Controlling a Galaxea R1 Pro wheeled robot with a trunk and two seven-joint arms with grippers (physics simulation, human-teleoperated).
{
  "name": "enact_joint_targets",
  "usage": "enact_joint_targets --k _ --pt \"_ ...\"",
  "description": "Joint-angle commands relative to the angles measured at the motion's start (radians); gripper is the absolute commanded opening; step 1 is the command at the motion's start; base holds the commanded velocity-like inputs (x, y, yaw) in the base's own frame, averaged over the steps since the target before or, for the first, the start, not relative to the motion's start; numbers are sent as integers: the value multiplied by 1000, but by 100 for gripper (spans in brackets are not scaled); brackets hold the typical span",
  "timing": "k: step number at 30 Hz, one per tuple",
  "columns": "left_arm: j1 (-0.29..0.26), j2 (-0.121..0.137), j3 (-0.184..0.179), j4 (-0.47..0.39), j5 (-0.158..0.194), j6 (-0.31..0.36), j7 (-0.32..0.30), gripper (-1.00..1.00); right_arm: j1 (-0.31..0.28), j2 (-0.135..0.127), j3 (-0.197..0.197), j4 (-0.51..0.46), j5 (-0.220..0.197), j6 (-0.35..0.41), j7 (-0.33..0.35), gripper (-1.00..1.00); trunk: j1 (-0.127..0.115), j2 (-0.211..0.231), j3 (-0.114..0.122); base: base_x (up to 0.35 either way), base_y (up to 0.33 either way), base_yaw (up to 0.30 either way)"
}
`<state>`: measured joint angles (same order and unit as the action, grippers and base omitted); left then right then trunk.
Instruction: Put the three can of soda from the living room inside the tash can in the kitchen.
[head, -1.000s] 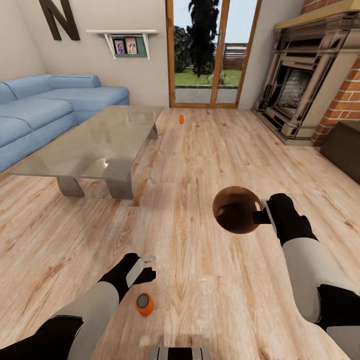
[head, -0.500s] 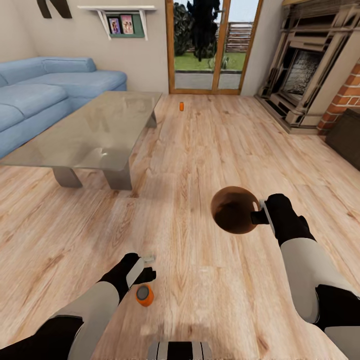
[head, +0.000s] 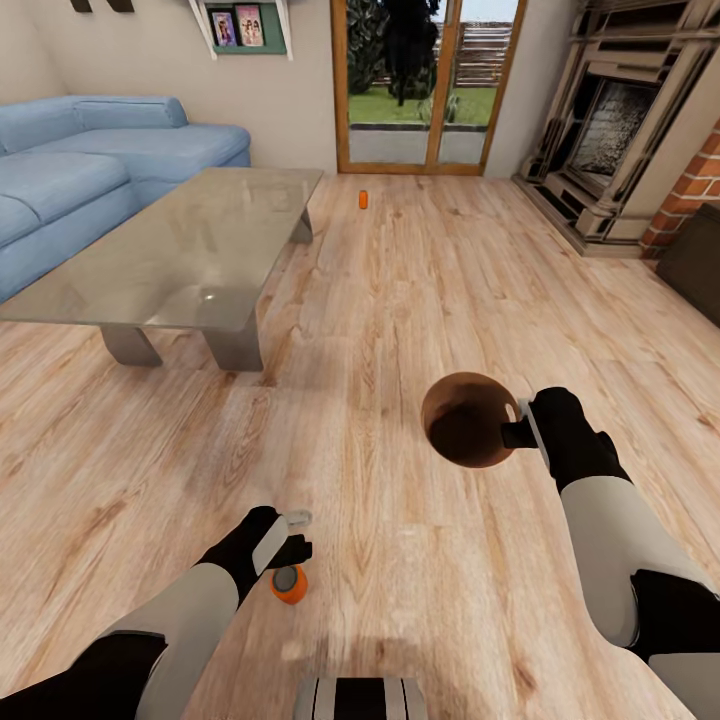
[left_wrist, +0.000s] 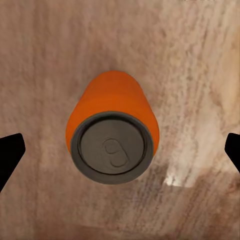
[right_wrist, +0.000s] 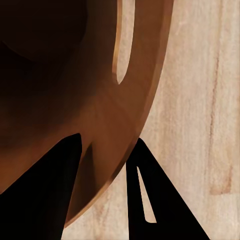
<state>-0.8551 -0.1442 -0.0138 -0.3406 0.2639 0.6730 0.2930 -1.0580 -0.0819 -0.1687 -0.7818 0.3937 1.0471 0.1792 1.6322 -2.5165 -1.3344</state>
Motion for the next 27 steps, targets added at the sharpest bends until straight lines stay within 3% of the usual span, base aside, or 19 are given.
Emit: enact_joint_targets --k 1,16,27 --pt "0 0 0 0 0 0 0 100 0 0 0 0 -9 0 2 -100 0 0 0 0 0 0" --pt "0 0 0 0 0 -1 1 100 -1 2 28 -1 -10 0 2 -100 0 0 -1 0 0 0" --pt "-1 0 0 0 0 -1 1 100 -2 2 30 -1 -10 0 2 -100 0 0 -15 0 0 0"
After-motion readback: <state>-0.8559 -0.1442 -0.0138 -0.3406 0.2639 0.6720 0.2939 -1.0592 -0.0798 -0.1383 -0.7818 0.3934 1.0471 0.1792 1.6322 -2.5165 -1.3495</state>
